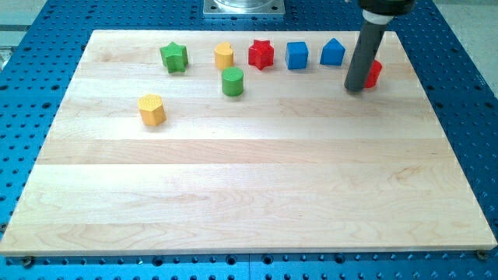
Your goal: Push the red circle slightly towards the top right corner of the board
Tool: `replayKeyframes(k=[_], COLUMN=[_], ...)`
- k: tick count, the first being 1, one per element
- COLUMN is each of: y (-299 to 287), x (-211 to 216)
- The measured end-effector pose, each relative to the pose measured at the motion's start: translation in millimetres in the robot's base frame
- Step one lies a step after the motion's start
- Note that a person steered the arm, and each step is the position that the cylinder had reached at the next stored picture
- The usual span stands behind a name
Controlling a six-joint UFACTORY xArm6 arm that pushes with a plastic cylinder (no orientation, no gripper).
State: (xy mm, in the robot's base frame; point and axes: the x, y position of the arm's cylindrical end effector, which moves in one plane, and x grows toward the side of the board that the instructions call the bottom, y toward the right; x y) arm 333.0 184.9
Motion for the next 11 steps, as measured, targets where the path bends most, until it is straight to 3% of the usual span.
replayKeyframes(k=[2,3,5,6,8,11], y=[4.0,6.9,23.2,35.1,40.5,78.1], x=[34.3,1.5,17.1,-8.9,6.3,-14.9])
